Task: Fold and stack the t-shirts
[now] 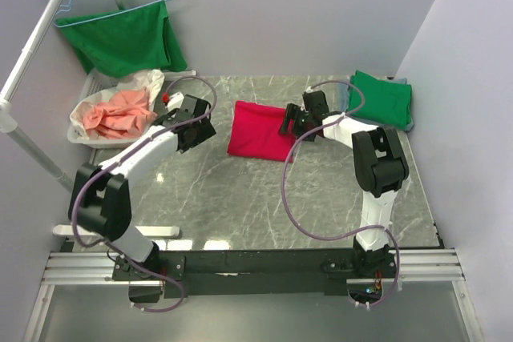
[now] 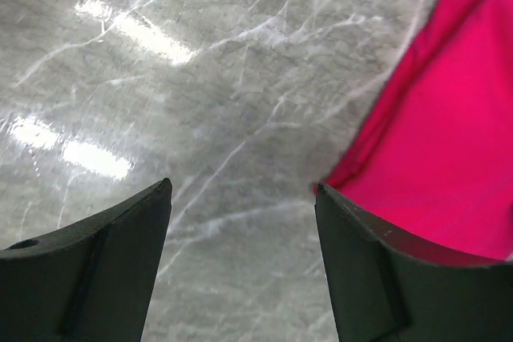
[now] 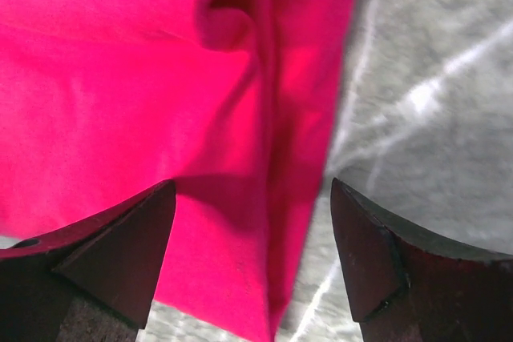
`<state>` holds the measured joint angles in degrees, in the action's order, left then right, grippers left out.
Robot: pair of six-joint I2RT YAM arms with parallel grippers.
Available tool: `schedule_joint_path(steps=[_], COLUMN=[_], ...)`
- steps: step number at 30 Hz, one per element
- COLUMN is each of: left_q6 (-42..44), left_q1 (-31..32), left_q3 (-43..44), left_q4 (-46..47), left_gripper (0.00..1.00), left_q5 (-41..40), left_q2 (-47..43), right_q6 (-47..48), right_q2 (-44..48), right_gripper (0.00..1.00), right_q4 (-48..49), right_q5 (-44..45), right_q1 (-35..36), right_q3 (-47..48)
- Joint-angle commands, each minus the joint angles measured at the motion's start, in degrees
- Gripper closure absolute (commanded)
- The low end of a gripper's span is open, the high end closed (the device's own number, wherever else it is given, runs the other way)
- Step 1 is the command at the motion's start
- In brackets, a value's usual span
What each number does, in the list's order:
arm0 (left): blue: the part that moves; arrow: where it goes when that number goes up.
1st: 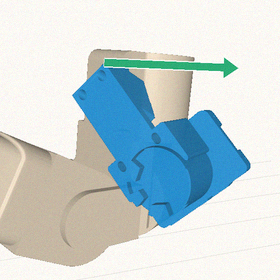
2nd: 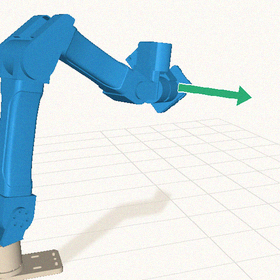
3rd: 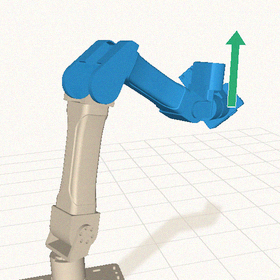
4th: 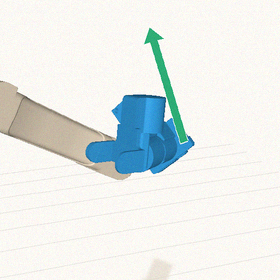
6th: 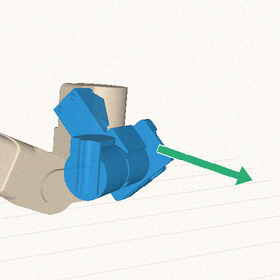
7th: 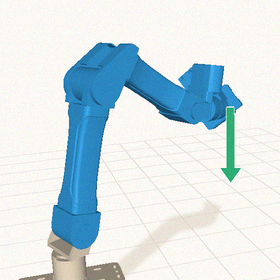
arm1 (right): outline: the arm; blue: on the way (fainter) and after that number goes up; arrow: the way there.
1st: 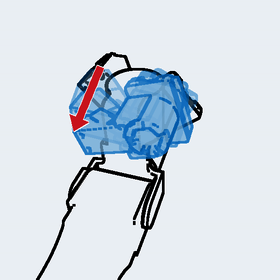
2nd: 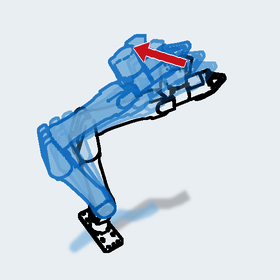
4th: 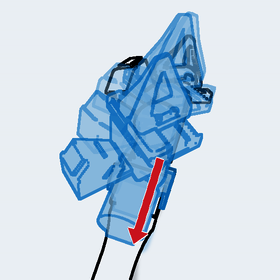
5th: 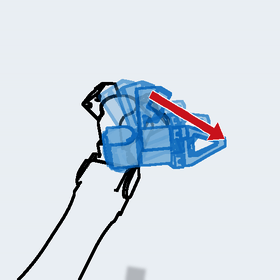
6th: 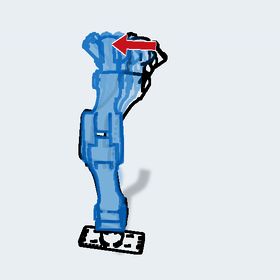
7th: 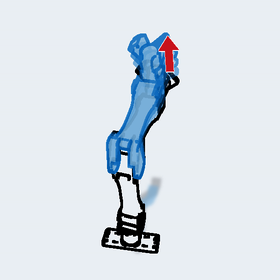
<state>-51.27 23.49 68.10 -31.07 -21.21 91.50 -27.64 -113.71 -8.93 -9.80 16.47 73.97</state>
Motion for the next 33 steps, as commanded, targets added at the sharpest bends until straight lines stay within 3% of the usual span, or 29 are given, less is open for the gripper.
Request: schedule_joint_path(steps=[1, 4, 7, 11, 16, 17, 20, 27, 33], left_q6=[-1.73, -2.00, -1.47, -1.21, -0.85, -0.77, -0.68, -0.59, -0.50], left_q1=[0.25, 0.25, 0.25, 0.25, 0.25, 0.25, 0.25, 0.25, 0.25], left_q3=[-2.17, -2.53, -2.01, -1.30, -1.47, -1.56, -1.56, -1.56, -1.65], left_q4=[-0.92, -1.27, -2.06, -3.21, -3.47, -3.47, -3.91, -4.00, -3.74], left_gripper=[0.23, 0.22, 0.22, 0.22, 0.21, 0.21, 0.21, 0.21, 0.21], left_q5=[0.12, -0.23, -0.06, -0.23, -0.41, -0.41, -0.67, -0.32, 0.29], left_q2=[-5.80, -8.35, -9.59, -10.99, -12.58, -12.84, -13.19, -12.93, -12.93], right_q6=[-2.41, -3.99, -4.79, -4.62, -4.09, -3.92, -3.57, 0.30, 4.17], right_q2=[-2.38, -3.53, -4.76, -5.91, -7.75, -7.84, -7.32, -1.88, -1.51], right_gripper=[0.16, 0.18, 0.26, 0.50, 0.69, 0.80, 1.00, 1.00, 1.00], right_q4=[2.07, 3.21, 3.22, 2.69, 1.02, 0.76, -0.56, -9.15, -18.56], right_q5=[-4.08, -6.54, -8.04, -9.79, -12.34, -12.52, -10.86, -0.41, 8.65], right_q1=[-0.91, -1.09, -1.09, -1.18, -1.26, -1.26, -1.18, -2.05, -5.30], right_q3=[1.08, 0.73, 1.08, 1.96, 3.98, 4.25, 4.60, 7.49, 16.10])
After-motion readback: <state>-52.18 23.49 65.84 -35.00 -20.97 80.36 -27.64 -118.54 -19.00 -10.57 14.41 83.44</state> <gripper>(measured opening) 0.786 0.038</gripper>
